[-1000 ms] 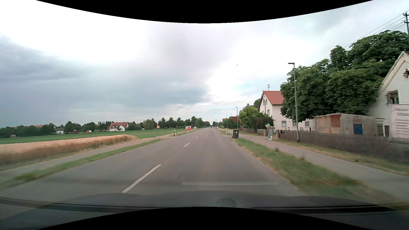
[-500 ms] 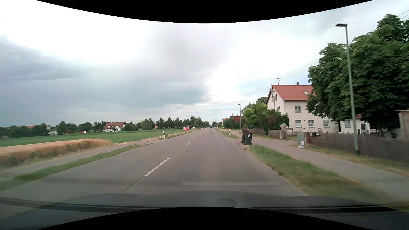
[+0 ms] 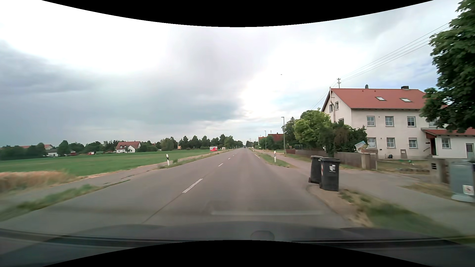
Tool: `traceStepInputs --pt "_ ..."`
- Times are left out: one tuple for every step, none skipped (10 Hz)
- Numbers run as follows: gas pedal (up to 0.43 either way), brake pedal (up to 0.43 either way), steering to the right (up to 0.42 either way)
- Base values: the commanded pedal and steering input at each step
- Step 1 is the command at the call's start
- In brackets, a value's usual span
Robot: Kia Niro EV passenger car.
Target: Follow the waypoints while adhering to traffic rules and regulations
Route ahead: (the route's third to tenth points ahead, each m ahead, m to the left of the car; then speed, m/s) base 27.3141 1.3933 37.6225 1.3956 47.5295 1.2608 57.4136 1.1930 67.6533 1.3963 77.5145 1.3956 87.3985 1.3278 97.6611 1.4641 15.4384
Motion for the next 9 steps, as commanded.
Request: traceStepInputs --pt "0.177 0.000 -0.002" --pt "0.177 0.000 -0.002" --pt "0.177 0.000 -0.002" --pt "0.177 0.000 -0.002" --pt "0.177 0.000 -0.002" --pt "0.177 0.000 -0.002" --pt "0.177 0.000 -0.002" --pt "0.177 0.000 -0.002" --pt "0.177 0.000 -0.002"
